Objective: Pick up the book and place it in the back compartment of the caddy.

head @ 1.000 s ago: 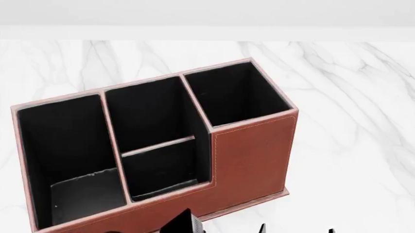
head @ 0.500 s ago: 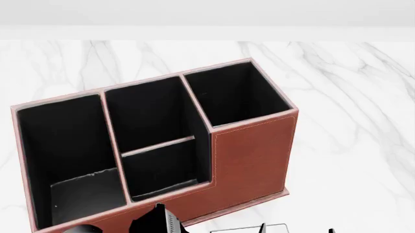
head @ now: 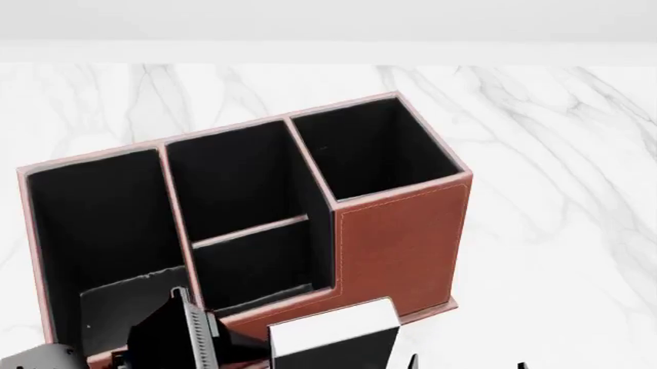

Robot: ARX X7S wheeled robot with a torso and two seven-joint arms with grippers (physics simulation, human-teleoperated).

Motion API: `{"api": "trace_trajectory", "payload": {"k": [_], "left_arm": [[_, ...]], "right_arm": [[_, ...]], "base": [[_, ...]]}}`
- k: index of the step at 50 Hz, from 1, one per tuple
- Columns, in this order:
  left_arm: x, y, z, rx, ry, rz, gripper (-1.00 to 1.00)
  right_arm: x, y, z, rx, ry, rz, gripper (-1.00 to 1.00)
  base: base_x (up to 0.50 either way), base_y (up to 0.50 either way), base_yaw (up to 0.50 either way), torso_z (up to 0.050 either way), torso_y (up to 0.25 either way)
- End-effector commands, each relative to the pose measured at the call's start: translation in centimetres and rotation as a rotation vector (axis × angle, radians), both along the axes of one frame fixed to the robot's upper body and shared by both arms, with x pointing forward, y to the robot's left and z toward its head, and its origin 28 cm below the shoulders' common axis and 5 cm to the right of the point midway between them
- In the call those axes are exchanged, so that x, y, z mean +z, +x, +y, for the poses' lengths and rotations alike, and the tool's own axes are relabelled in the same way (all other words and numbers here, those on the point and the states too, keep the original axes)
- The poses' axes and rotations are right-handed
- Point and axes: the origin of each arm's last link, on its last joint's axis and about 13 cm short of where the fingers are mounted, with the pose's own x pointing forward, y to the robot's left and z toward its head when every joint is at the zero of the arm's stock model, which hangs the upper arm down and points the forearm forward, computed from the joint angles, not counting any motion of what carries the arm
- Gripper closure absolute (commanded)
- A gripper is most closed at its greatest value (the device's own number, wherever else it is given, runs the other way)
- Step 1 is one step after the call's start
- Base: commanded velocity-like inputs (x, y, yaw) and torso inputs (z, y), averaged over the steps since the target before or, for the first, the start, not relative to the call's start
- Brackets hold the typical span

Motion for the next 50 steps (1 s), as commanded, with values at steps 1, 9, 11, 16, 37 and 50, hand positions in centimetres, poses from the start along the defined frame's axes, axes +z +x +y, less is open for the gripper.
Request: {"api": "trace_trajectory", "payload": {"k": [1, 9, 11, 16, 37, 50], "left_arm": [[3.0, -0.5, 1.0, 0.069, -0.052, -0.057, 1.00], [3.8, -1.0, 1.8, 0.086, -0.063, -0.066, 1.00], [4.1, -1.1, 1.9, 0.085, -0.067, -0.065, 1.00], [5.0, -1.5, 2.4, 0.097, -0.070, -0.075, 1.00], [6.8, -1.8, 3.3, 0.108, -0.089, -0.064, 1.00], [5.7, -1.5, 3.0, 0.099, -0.126, -0.029, 1.00]], "right_arm": [[-0.1, 0.1, 0.0, 0.001, -0.001, 0.003, -1.00], [-0.2, 0.2, 0.1, 0.002, -0.006, 0.011, -1.00], [-0.2, 0.2, 0.1, 0.003, -0.006, 0.011, -1.00], [-0.2, 0.2, 0.2, 0.006, -0.009, 0.013, -1.00], [-0.4, 0.5, 0.5, 0.026, -0.018, 0.051, -1.00], [-0.4, 0.4, 0.6, -0.050, -0.057, 0.029, -1.00]], "base": [[0.00, 0.00, 0.00, 0.000, 0.000], [0.00, 0.00, 0.00, 0.000, 0.001], [0.00, 0.00, 0.00, 0.000, 0.000], [0.00, 0.00, 0.00, 0.000, 0.002], [0.00, 0.00, 0.00, 0.000, 0.001], [0.00, 0.00, 0.00, 0.000, 0.002]]}}
